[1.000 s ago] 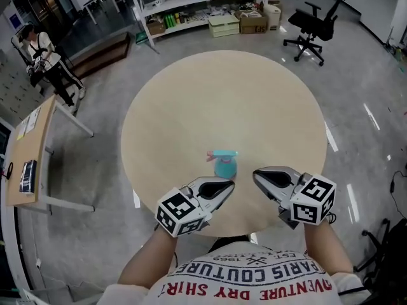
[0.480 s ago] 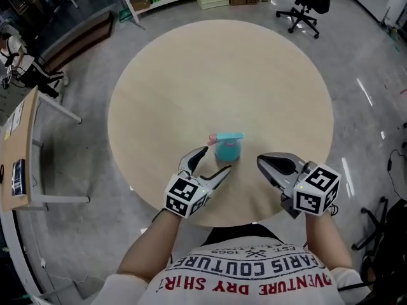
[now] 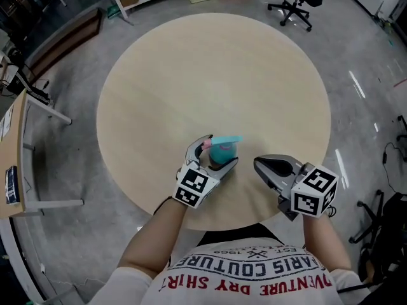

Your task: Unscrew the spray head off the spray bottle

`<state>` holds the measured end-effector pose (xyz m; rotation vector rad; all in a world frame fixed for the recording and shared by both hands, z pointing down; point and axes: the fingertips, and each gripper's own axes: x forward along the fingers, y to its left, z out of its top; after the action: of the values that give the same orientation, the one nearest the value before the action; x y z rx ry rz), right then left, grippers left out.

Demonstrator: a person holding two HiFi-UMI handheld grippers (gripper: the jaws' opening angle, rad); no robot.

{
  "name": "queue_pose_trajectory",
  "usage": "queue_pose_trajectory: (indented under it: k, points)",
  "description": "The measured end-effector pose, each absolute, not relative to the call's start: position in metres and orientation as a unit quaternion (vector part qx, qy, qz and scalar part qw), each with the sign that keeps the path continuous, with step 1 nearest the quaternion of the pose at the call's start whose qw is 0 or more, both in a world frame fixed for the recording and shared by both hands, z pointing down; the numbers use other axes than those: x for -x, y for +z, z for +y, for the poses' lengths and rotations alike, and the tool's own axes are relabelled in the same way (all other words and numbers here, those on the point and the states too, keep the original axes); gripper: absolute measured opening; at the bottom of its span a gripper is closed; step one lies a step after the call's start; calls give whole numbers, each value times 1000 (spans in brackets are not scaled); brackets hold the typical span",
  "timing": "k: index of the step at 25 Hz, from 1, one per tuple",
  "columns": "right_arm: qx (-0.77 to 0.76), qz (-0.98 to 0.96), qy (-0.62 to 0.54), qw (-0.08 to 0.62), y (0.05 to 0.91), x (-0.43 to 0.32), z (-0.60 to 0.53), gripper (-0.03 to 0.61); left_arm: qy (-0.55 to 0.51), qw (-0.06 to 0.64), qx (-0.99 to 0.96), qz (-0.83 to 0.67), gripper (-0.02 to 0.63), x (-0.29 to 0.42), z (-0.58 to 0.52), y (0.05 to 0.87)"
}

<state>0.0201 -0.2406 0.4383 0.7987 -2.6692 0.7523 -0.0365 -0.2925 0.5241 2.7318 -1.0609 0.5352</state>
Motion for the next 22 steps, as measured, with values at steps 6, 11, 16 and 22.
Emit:
queue_pose_trajectory:
  k: [6,11,16,22]
  points:
    - [-269,-924,244,123,436,-17,-246,0,188,70,-919,-340,365,32,-293,525]
    - [-247,-939,212,112,428,-1,-252,59,187,69,-920,-338,362,32,-295,525]
    - [-276,-941,152,122,436,13,-269,151,193,68,-916,-344,362,30,-297,526]
    - [-286,-944,118,112,437,41,-288,208,190,72,-914,-350,360,31,-301,525]
